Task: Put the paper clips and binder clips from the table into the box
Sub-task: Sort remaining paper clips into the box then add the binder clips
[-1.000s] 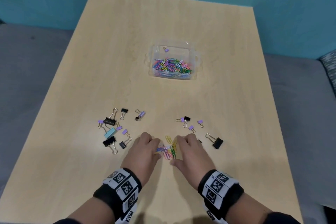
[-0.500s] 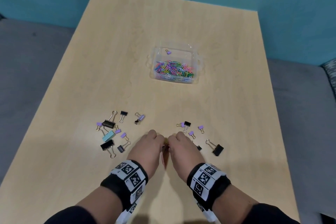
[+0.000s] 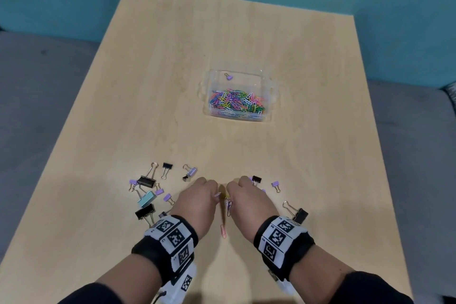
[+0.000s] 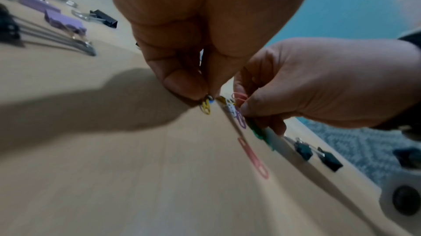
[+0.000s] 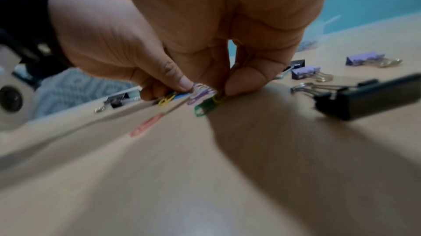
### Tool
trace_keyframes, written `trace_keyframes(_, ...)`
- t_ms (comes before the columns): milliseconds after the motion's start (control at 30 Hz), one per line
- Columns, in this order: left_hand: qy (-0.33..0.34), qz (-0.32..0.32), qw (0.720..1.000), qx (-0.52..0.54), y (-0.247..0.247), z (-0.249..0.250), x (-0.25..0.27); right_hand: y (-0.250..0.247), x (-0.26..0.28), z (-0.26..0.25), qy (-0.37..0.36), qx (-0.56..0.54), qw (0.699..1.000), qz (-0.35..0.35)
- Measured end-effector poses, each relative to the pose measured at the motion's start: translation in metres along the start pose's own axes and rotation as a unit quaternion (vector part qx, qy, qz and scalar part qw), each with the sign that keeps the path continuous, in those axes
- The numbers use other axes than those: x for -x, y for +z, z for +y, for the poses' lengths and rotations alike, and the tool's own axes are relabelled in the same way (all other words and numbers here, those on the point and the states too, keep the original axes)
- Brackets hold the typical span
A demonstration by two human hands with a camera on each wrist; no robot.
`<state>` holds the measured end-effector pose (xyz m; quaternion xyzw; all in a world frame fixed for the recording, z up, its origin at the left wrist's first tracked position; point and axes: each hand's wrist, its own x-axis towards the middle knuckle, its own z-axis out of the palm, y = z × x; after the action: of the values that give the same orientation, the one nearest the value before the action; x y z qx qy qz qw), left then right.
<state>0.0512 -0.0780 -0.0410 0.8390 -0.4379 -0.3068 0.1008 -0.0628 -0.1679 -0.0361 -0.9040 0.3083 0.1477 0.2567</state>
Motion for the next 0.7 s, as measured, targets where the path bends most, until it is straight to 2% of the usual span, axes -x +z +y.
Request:
trace_keyframes(67,-0.011,-0.005,1.0,0.018,-0.003,0.0,-0.004,-0.006,-0.004,-0.001,0.017,-0.006,0.999,-0.026)
trace_keyframes(267,-0.008,-0.017,0.999,0.046,-0.007,-0.006,-0.009,-0.008,-0.01,0.002,-0.007,-0.016,0.998,-0.054)
trace_keyframes(367,-0.005,-0.02,0.996,0.086,-0.014,-0.007,-0.008,-0.014,-0.008,0.008,-0.014,-0.071,0.996,-0.058)
trace_keyframes(467,-0.022,-0.01,0.986,0.165,-0.036,0.0,-0.016,-0.035,-0.01,0.014,0.009,-0.158,0.987,-0.005)
trace_keyframes(533,-0.008,0.028,0.983,0.183,-0.06,0.01,-0.034,-0.059,-0.023,0.02,0.018,-0.186,0.98,0.06)
trace_keyframes(633,0.044,0.108,0.986,0.117,-0.102,0.032,-0.084,-0.106,-0.062,0.032,0.024,-0.149,0.975,0.161)
trace_keyframes(700,0.055,0.14,0.986,0.075,-0.123,0.05,-0.119,-0.134,-0.093,0.035,0.043,-0.116,0.973,0.195)
